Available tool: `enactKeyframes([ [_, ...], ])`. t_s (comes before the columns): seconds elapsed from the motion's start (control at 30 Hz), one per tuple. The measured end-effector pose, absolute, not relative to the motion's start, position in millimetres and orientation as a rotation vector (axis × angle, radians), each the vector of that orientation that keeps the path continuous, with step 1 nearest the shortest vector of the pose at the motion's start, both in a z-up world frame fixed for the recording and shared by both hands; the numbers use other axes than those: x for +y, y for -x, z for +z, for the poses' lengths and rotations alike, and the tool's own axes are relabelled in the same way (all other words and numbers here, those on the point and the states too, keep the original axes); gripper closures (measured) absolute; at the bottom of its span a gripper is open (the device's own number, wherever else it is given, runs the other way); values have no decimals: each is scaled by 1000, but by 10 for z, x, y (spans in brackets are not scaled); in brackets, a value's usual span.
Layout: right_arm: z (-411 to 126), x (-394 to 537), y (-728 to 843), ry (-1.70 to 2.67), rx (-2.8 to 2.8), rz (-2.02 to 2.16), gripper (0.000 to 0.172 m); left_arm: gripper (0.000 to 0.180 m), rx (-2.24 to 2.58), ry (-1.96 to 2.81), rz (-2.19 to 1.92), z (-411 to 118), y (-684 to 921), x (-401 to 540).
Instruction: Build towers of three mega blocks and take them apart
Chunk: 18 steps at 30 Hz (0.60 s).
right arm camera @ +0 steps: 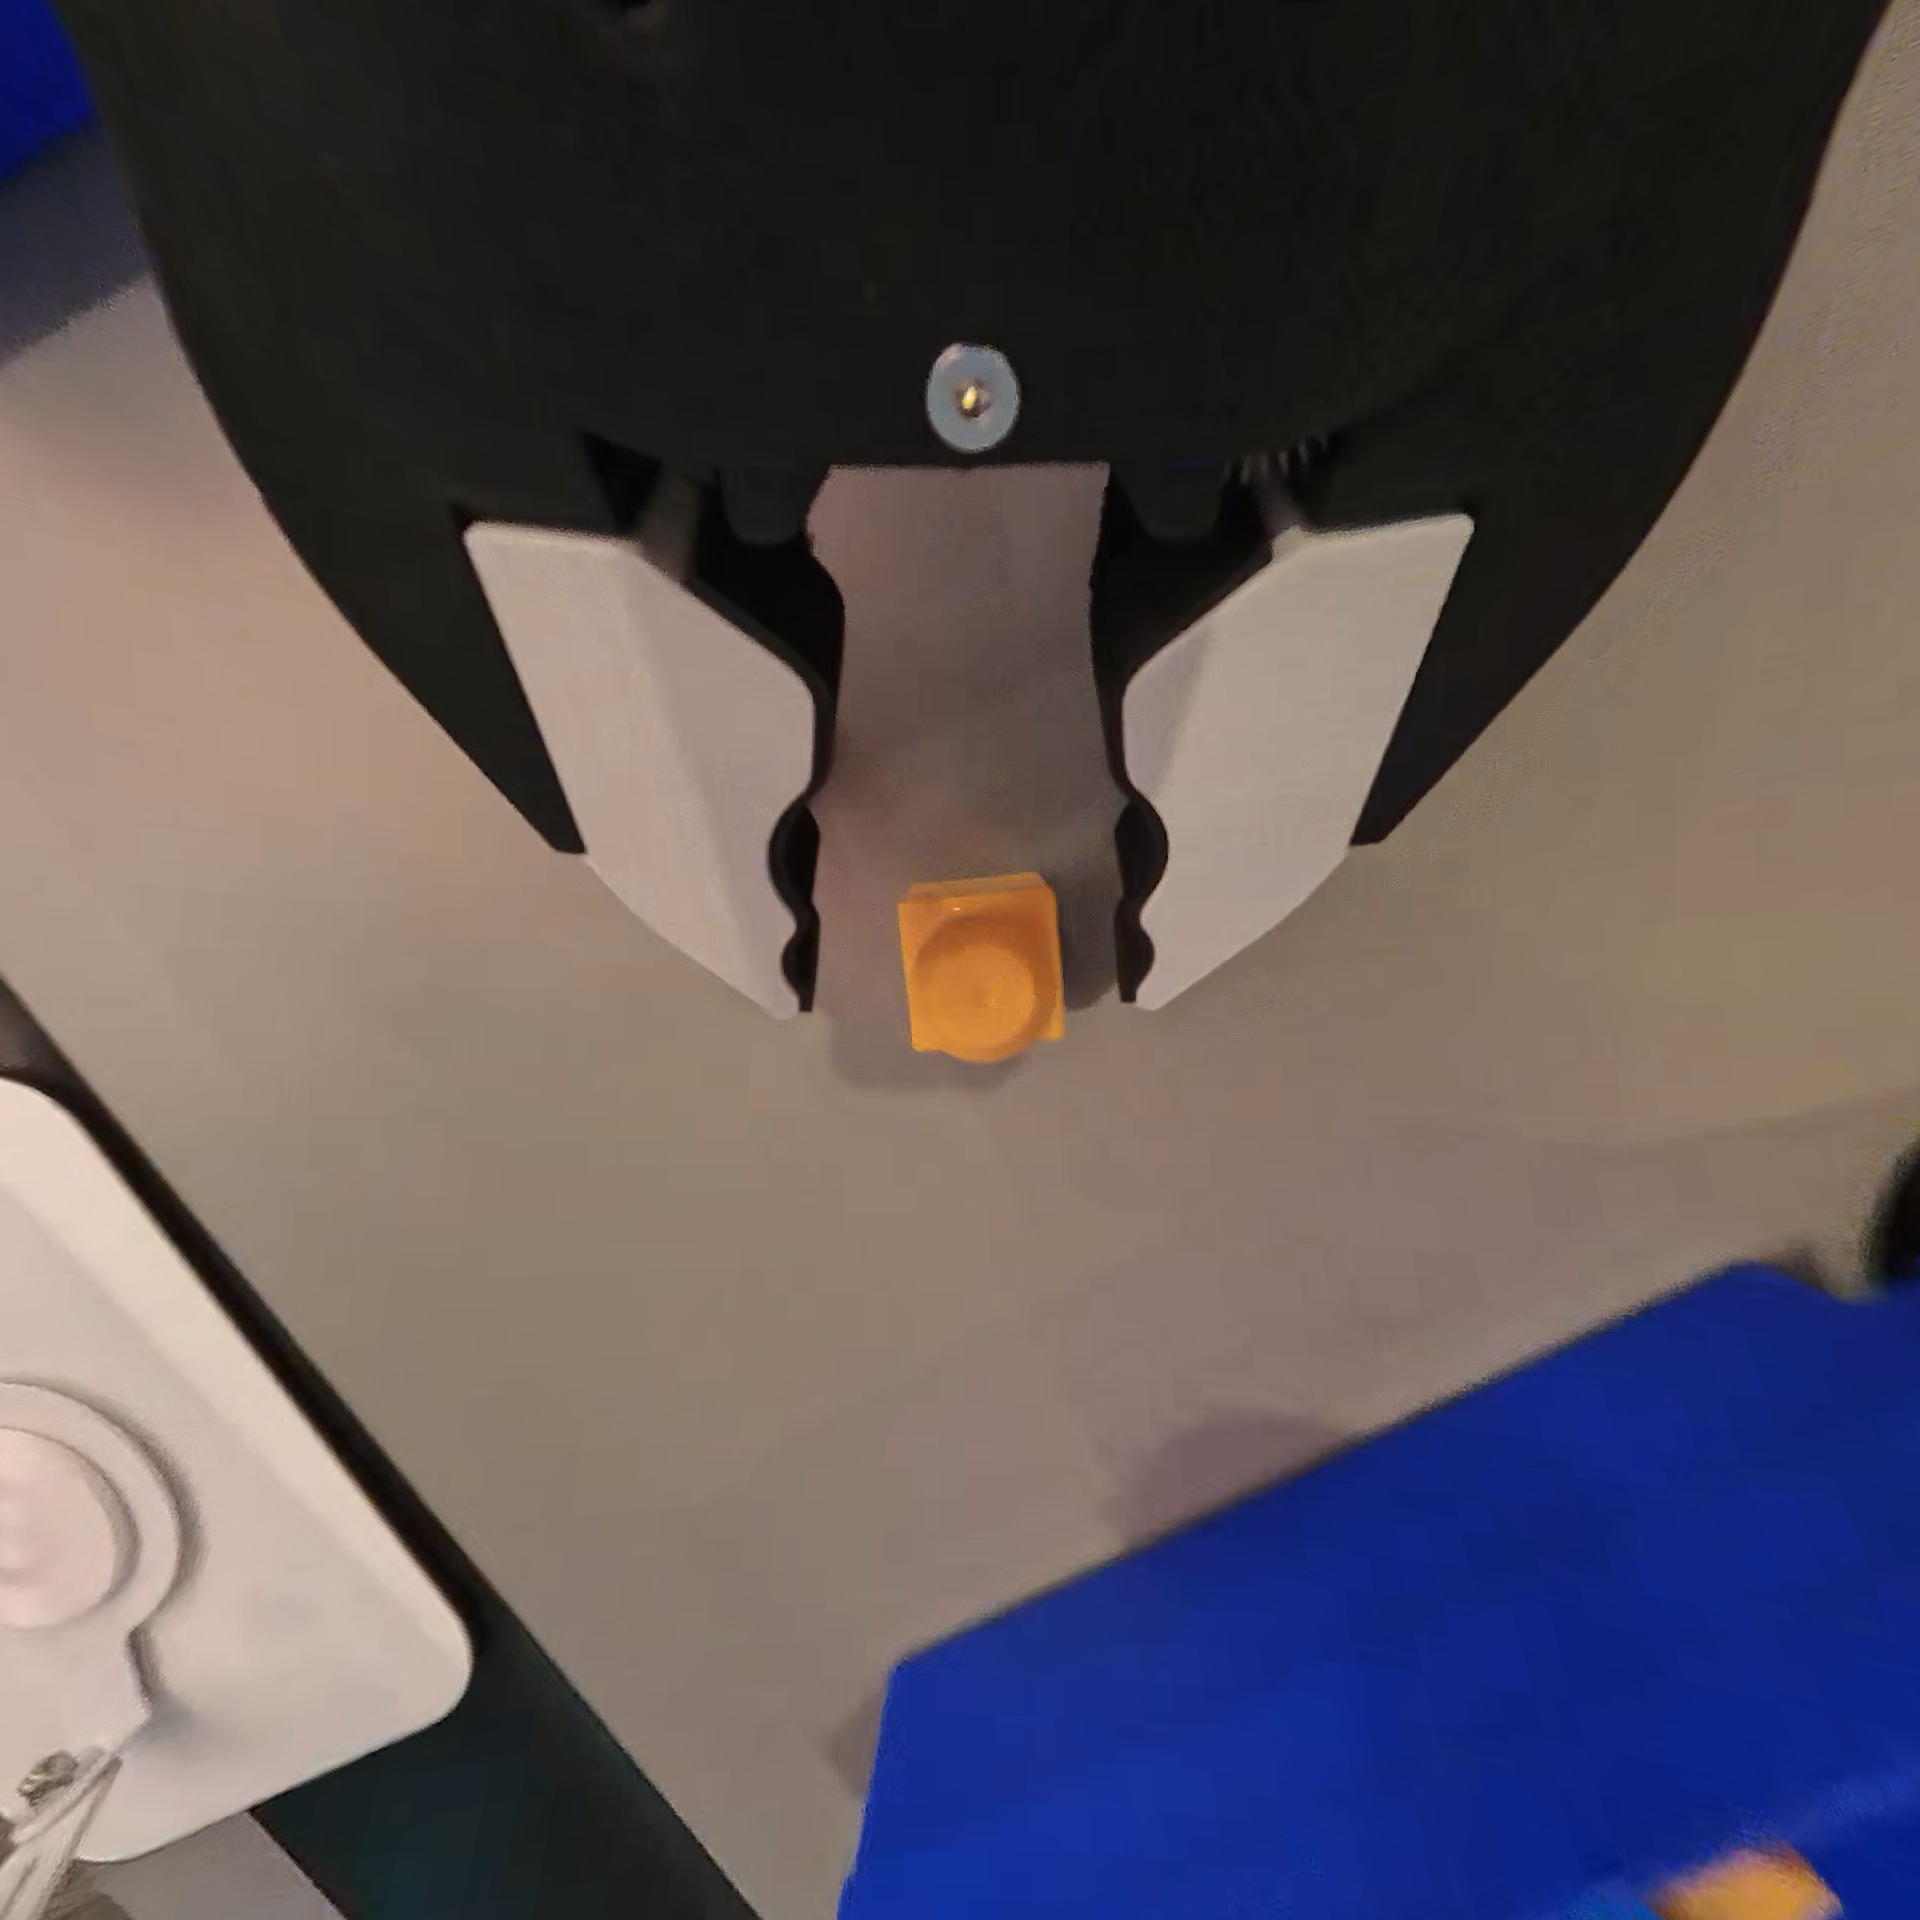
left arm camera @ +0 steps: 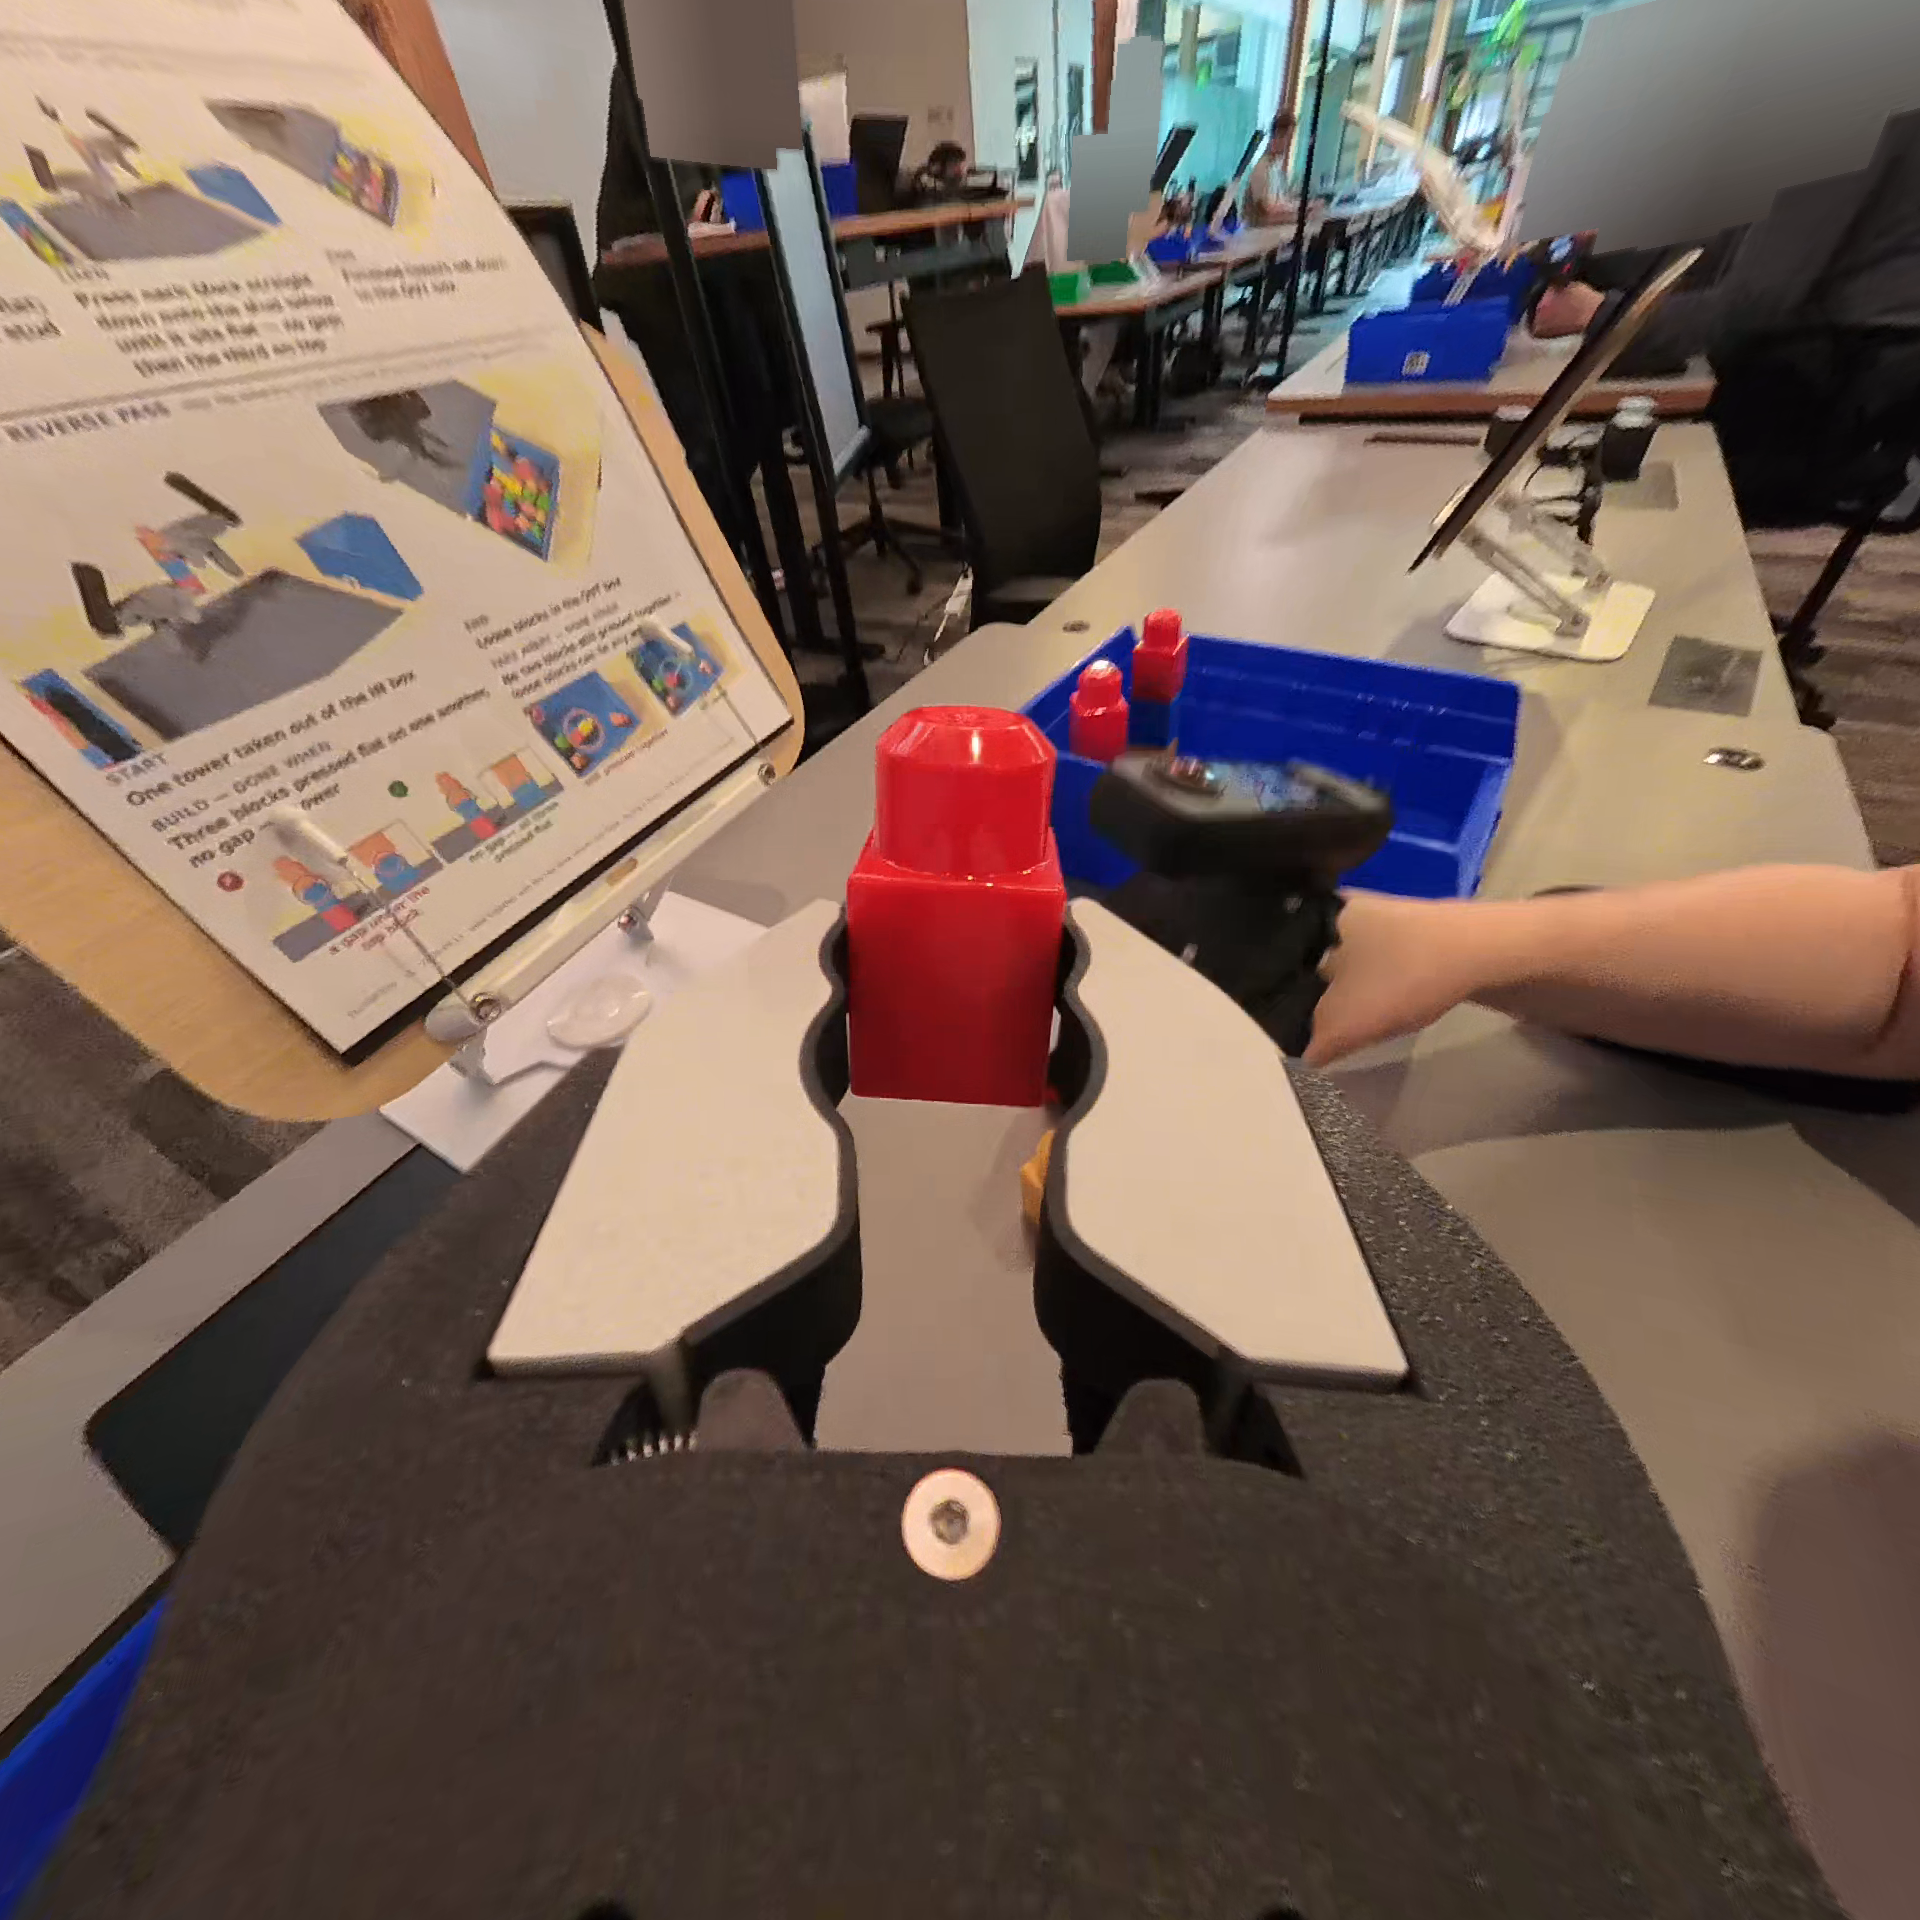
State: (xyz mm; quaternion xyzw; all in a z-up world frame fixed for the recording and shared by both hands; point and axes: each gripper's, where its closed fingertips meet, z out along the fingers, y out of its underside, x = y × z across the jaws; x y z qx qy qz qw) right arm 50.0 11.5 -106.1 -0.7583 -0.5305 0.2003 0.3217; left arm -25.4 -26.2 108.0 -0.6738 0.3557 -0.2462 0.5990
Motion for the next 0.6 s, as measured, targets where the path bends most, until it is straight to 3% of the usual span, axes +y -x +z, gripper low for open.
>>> enactKeyframes([
  [0.33,-1383,52,-470,2024,-1473,544,135,145,808,1526,-755,1132,173,-324],
  [0.43,-952,45,-447,1923,-1392,723,135,145,813,1565,-792,1060,128,-315],
  [0.6,201,-121,-671,1679,-1229,1137,135,145,871,1632,-1073,863,-226,-420],
])
